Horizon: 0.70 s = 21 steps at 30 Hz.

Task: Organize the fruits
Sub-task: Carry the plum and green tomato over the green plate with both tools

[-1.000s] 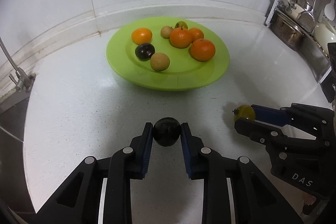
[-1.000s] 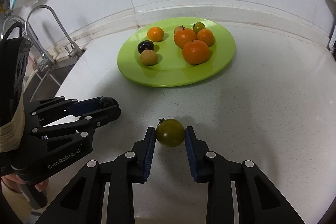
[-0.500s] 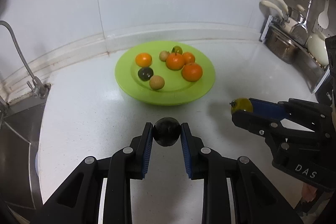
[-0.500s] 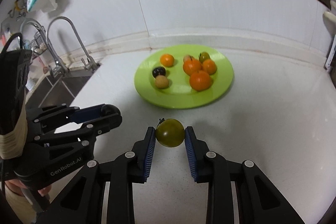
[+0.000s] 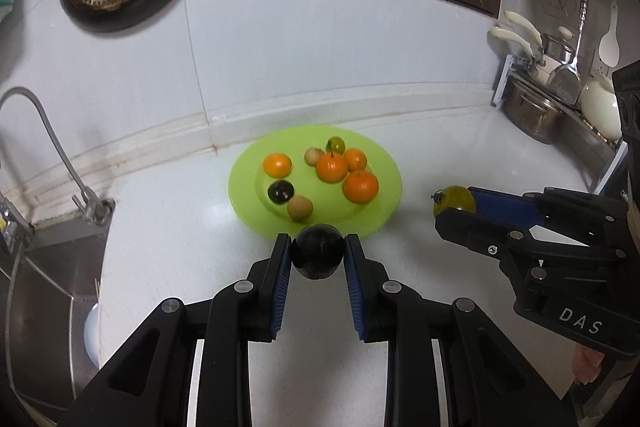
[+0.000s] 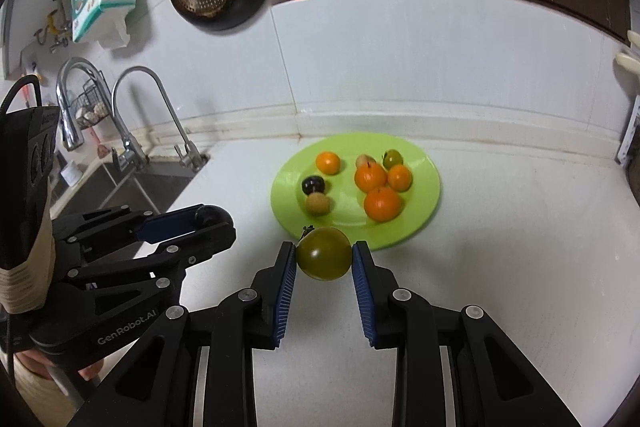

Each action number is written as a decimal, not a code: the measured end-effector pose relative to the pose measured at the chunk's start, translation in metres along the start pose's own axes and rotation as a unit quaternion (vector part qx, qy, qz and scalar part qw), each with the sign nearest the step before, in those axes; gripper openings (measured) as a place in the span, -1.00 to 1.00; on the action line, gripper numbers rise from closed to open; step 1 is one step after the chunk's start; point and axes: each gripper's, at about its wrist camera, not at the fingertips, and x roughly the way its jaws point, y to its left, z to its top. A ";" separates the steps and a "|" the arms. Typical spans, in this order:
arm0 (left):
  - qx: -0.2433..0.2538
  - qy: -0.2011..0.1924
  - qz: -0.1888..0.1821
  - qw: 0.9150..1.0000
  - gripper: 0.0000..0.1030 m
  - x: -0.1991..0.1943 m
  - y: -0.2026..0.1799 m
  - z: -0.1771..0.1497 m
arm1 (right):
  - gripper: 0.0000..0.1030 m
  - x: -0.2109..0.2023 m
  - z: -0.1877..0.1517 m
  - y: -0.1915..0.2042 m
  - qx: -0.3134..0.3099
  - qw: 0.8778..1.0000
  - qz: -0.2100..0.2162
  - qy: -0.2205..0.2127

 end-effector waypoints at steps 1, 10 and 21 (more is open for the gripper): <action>0.002 -0.002 0.002 1.000 -0.48 0.000 0.000 0.003 | -0.42 -0.001 0.002 -0.001 0.000 1.000 0.000 -0.003; 0.008 -0.011 0.002 1.000 -0.48 0.012 0.007 0.025 | -0.42 0.007 0.023 -0.004 -0.002 1.000 -0.002 -0.020; 0.013 0.004 -0.006 1.000 -0.48 0.050 0.023 0.049 | -0.42 0.037 0.046 -0.010 -0.001 1.000 -0.006 -0.012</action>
